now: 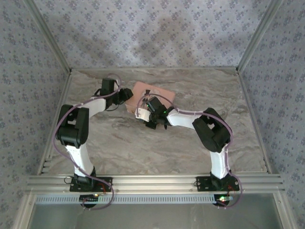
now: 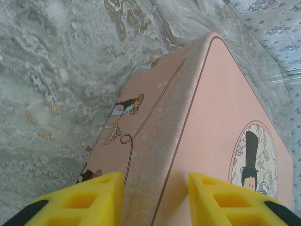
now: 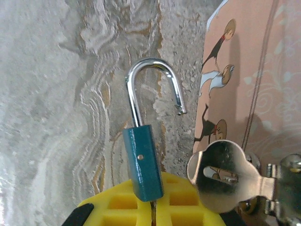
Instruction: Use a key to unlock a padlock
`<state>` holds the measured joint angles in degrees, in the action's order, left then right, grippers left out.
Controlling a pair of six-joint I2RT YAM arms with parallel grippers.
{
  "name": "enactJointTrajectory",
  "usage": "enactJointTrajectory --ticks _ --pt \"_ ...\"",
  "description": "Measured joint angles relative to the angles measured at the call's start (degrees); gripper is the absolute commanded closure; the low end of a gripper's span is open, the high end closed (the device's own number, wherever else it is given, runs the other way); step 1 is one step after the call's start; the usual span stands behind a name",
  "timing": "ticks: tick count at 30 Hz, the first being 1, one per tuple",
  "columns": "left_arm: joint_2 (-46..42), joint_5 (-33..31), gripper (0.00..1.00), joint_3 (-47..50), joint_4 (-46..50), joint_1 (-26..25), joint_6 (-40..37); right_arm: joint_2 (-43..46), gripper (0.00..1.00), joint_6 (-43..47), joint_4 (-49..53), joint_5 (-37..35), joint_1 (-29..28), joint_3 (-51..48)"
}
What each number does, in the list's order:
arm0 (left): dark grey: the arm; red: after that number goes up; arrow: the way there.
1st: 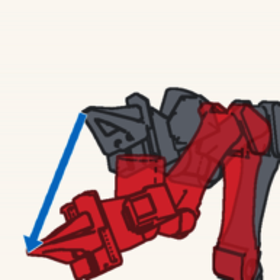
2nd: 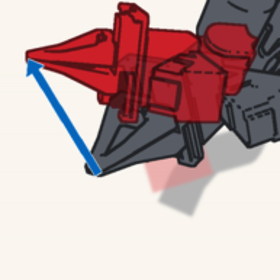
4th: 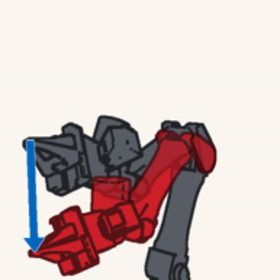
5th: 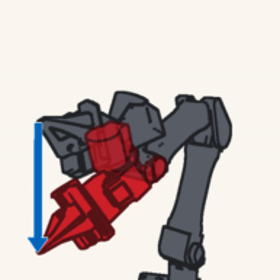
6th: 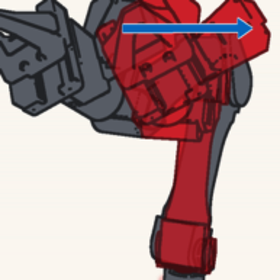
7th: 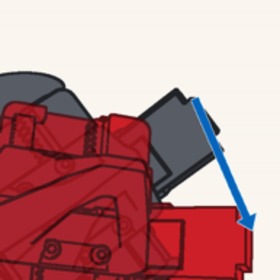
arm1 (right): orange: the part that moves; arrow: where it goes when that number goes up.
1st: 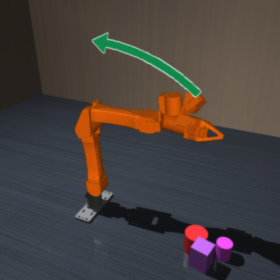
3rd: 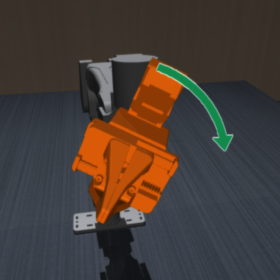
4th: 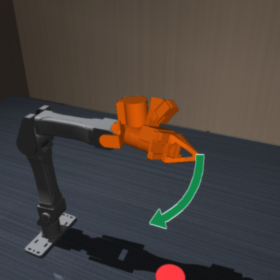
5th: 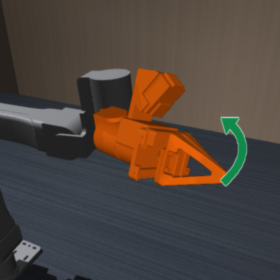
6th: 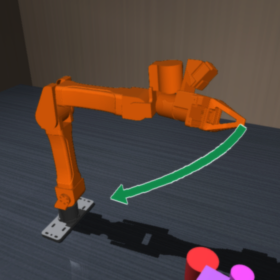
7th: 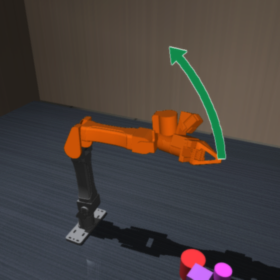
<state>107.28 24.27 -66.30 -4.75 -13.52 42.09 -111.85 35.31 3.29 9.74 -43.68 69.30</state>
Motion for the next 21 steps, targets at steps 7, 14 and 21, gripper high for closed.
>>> enactJointTrajectory --ticks 7,14,21 --pt "-4.04 2.12 0.57 4.94 0.72 0.33 1.57 5.42 1.00 -4.24 -4.66 2.78 -0.35 -6.58" --pt "-9.84 2.08 0.56 10.16 3.19 1.86 1.97 11.23 1.00 -6.16 -5.29 6.21 -0.22 -9.01" --pt "-14.62 1.18 0.55 13.29 3.91 2.93 1.95 17.70 1.00 -8.83 -4.98 9.90 -0.17 -12.76"
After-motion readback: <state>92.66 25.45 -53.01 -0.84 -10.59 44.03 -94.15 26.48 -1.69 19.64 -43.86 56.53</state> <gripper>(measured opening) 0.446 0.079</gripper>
